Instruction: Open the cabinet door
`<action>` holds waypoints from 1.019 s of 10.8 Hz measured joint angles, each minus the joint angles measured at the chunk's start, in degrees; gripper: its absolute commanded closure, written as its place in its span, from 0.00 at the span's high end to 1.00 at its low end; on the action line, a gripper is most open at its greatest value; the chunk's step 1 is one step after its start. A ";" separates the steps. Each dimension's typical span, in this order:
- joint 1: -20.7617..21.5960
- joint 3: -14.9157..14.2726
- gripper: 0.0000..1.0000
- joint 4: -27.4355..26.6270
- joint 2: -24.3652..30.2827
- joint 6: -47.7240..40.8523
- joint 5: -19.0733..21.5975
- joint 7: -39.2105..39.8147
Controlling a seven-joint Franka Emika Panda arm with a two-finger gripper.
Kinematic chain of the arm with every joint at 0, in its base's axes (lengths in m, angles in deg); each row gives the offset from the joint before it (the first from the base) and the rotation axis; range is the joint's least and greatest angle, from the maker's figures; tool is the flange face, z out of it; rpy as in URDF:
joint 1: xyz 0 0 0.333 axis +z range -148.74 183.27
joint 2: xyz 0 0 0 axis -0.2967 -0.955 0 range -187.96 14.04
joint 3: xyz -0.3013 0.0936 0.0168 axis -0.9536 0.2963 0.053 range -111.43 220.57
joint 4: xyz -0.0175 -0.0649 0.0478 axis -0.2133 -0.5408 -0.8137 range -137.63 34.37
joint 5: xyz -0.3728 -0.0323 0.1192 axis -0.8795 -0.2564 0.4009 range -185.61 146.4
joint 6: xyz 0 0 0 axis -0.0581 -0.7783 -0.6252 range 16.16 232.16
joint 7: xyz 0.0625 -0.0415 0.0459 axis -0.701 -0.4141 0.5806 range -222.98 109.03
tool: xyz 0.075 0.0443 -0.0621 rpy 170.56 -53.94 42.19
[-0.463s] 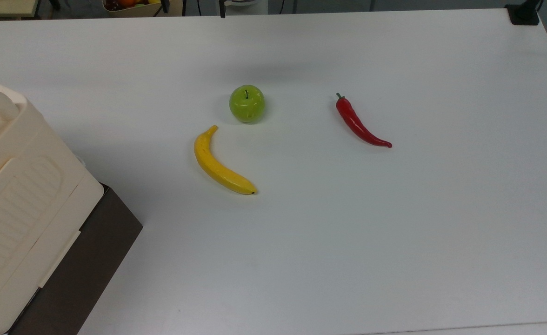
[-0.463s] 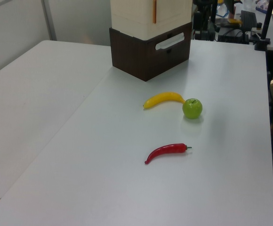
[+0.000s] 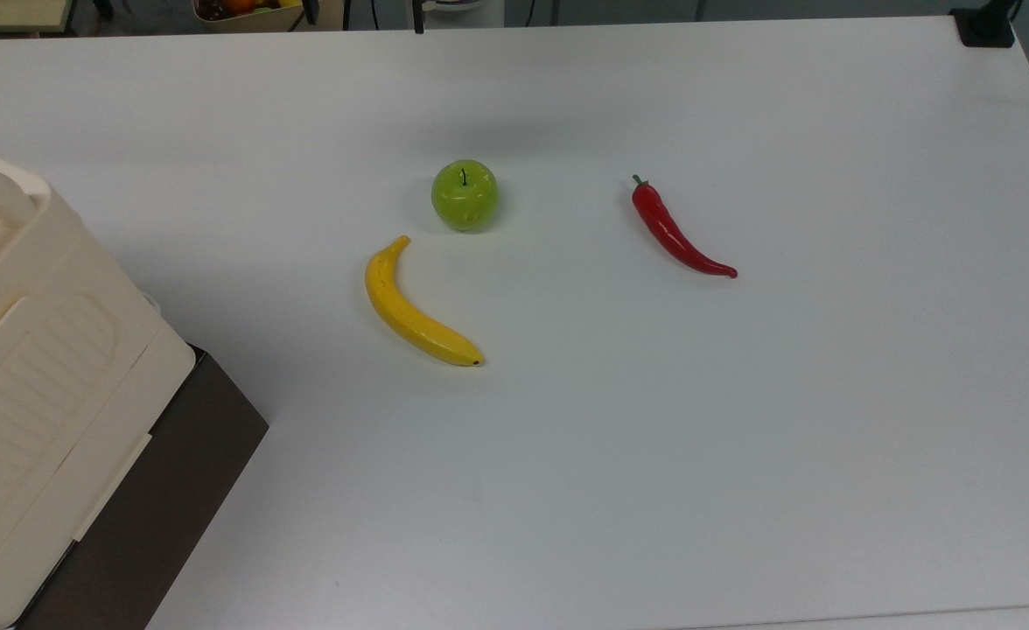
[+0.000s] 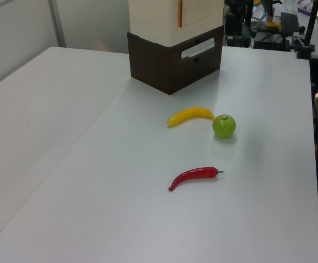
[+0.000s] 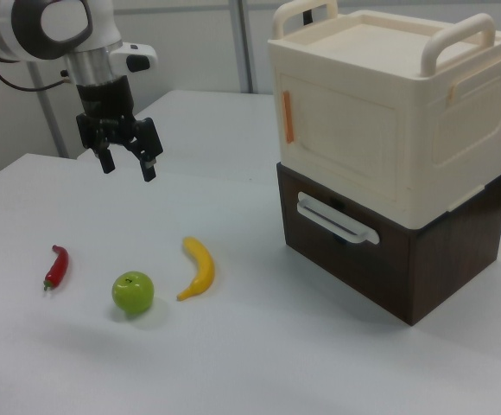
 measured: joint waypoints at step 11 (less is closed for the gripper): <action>-6.75 -0.15 1.00 5.36 -5.58 16.84 -3.49 -10.91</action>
